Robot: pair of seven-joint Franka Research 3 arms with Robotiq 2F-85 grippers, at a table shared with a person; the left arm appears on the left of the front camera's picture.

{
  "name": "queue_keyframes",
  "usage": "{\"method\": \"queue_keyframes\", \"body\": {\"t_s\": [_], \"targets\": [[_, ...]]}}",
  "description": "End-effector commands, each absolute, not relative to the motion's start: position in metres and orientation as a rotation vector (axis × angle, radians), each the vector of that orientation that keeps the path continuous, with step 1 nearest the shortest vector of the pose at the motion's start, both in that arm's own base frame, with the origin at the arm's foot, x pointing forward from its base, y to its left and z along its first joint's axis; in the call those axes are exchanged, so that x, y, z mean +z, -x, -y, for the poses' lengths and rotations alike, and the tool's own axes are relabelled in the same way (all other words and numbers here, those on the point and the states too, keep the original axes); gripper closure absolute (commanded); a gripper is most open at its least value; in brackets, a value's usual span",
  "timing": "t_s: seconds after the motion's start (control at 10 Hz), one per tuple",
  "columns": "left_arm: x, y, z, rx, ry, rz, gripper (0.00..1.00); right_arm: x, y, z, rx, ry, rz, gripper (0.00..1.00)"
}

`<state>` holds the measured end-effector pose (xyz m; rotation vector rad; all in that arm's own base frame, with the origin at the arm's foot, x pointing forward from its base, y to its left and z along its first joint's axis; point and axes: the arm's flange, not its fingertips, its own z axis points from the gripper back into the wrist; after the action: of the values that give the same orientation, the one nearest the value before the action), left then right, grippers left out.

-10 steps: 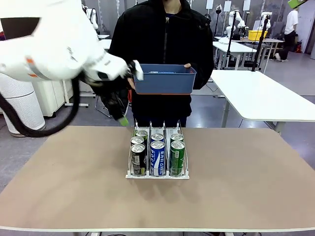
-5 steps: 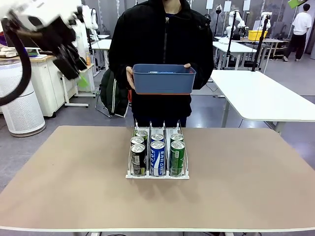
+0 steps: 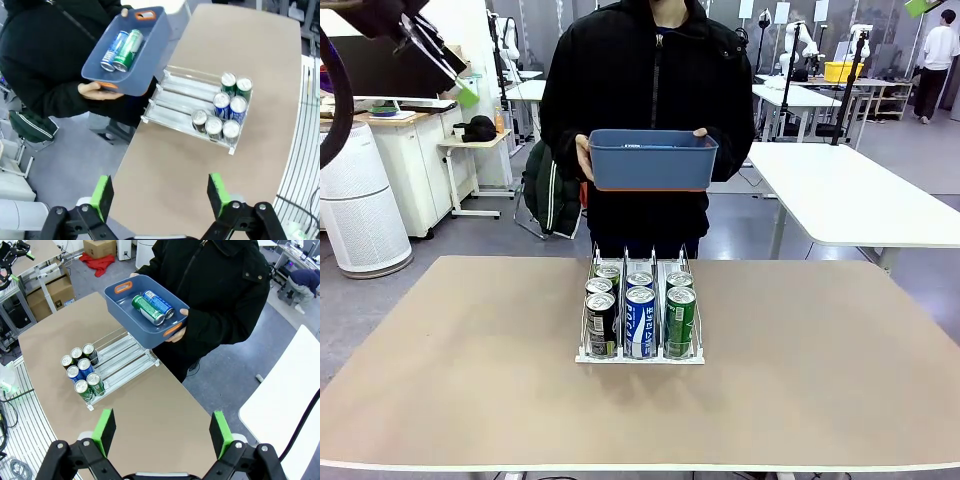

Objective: Fill the beverage cans into the dispenser.
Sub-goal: Pick up the Ionic drink handed by the human.

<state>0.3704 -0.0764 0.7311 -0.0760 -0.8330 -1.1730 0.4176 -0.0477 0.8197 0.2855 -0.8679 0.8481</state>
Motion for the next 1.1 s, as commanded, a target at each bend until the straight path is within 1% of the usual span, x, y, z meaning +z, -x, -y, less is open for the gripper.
{"method": "queue_keyframes", "body": {"t_s": [0.0,0.1,0.6,0.8,1.0], "targets": [[0.718,-0.372,0.088,-1.164,0.137,0.813,0.00,0.819,-0.418,0.047,0.846,-0.284,0.871,0.00],[0.731,-0.370,0.076,-1.173,0.076,0.833,0.00,0.819,-0.418,0.047,0.846,-0.284,0.871,0.00],[0.731,-0.370,0.079,-1.167,0.090,0.835,0.00,0.819,-0.418,0.047,0.846,-0.284,0.871,0.00],[0.743,-0.381,0.072,-1.022,0.104,0.751,0.00,0.819,-0.418,0.047,0.846,-0.284,0.871,0.00],[0.752,-0.391,0.064,-0.972,0.074,0.751,0.00,0.819,-0.418,0.047,0.846,-0.284,0.871,0.00]]}}
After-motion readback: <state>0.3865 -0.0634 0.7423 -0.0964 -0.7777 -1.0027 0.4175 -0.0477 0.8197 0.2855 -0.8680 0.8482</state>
